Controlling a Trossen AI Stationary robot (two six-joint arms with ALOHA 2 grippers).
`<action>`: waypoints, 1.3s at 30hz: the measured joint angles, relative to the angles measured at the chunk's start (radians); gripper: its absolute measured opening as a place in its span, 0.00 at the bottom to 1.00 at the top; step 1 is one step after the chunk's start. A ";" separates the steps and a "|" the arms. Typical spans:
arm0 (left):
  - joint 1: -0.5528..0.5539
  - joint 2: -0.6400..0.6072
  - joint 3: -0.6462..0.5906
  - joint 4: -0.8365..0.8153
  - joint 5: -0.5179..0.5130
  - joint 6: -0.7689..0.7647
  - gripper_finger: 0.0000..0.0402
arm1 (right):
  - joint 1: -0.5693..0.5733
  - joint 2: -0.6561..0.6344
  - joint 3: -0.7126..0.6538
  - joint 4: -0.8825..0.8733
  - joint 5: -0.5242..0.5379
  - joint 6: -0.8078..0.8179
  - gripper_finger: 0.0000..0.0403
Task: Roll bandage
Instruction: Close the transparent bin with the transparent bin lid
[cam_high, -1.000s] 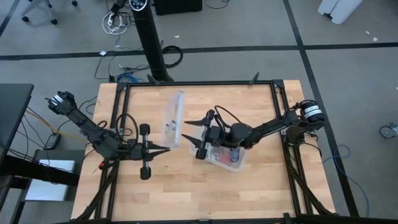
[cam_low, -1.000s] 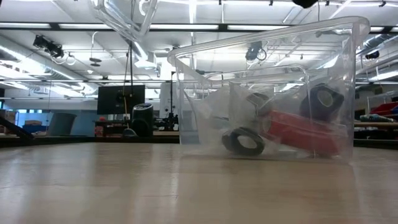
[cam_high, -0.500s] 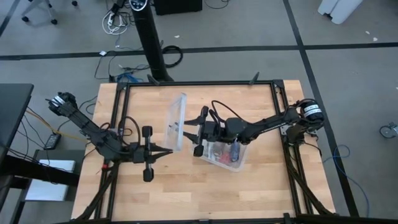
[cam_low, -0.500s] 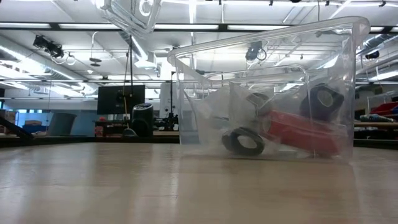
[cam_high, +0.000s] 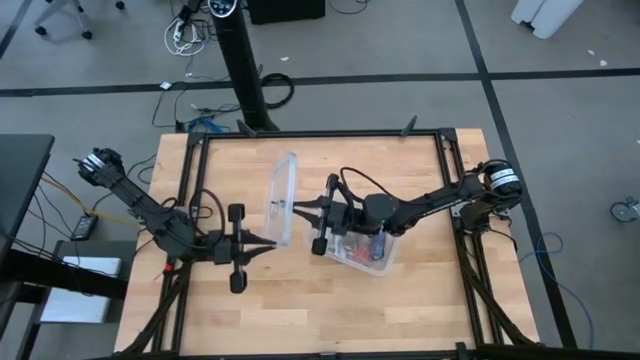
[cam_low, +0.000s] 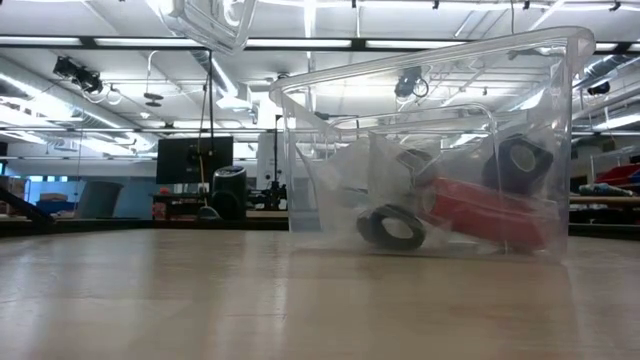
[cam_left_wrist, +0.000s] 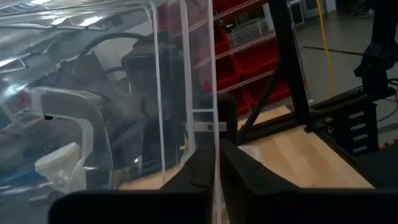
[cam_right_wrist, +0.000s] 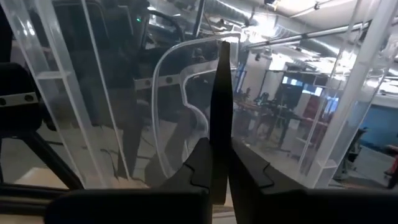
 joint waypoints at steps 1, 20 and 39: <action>0.000 0.000 0.000 -0.002 0.000 0.000 0.07 | 0.002 -0.001 0.000 -0.003 0.007 -0.006 0.06; -0.002 -0.001 0.000 -0.059 -0.152 0.009 0.49 | 0.050 -0.089 -0.001 -0.094 0.206 -0.143 0.06; 0.002 -0.005 0.001 -0.144 -0.305 0.044 0.60 | 0.147 -0.314 0.487 -1.531 0.463 0.406 0.06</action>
